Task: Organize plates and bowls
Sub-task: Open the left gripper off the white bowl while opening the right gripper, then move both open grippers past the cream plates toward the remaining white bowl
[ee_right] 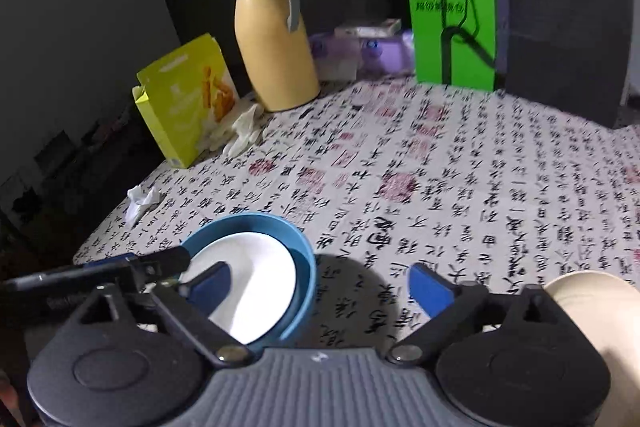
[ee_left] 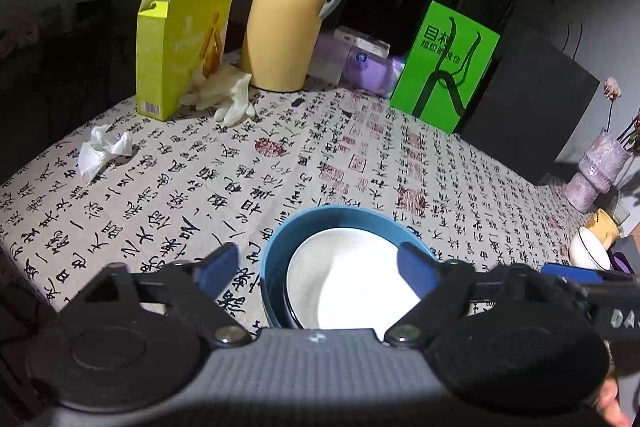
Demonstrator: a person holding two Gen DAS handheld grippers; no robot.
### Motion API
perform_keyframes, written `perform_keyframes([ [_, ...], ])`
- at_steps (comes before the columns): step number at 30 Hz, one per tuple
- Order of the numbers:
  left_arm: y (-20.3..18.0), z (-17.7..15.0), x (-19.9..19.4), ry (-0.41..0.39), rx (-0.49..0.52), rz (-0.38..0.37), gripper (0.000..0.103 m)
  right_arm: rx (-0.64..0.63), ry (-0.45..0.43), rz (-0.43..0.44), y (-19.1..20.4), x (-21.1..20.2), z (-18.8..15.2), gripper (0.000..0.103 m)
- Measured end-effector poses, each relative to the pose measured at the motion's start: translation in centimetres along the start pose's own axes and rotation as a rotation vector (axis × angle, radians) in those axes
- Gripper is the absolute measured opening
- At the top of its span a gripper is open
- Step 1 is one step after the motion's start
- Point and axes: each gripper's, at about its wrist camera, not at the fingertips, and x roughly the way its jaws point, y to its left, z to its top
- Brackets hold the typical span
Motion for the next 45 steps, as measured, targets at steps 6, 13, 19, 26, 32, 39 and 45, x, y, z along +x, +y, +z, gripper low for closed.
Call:
perform_keyframes([
  [6, -0.8, -0.6, -1.0, -0.074, -0.010, -0.013, 0.103, -0.011, -0.057, -0.014, -1.3, -1.0, -1.4, 0.103],
  [13, -3.0, -1.4, -0.9, -0.078, 0.033, -0.041, 0.103, 0.012, -0.114, -0.061, -3.6, -2.0, -3.1, 0.103],
  [19, -5.0, -2.0, -0.2, -0.063, 0.051, -0.071, 0.103, 0.046, -0.138, -0.073, -5.9, -3.1, -3.9, 0.103],
  [26, -8.0, -2.3, 0.6, -0.051, 0.080, -0.100, 0.103, 0.072, -0.178, -0.092, -8.6, -4.4, -4.4, 0.103],
  [32, -10.3, -2.5, 1.6, -0.030, 0.091, -0.138, 0.103, 0.053, -0.203, -0.118, -10.9, -5.5, -5.0, 0.103],
  [39, -13.1, -2.6, 2.5, -0.022, 0.116, -0.159, 0.103, 0.065, -0.214, -0.154, -14.0, -6.7, -5.1, 0.103],
  [45, -15.5, -2.8, 3.7, -0.001, 0.143, -0.160, 0.103, 0.085, -0.228, -0.184, -16.8, -7.8, -5.2, 0.103],
])
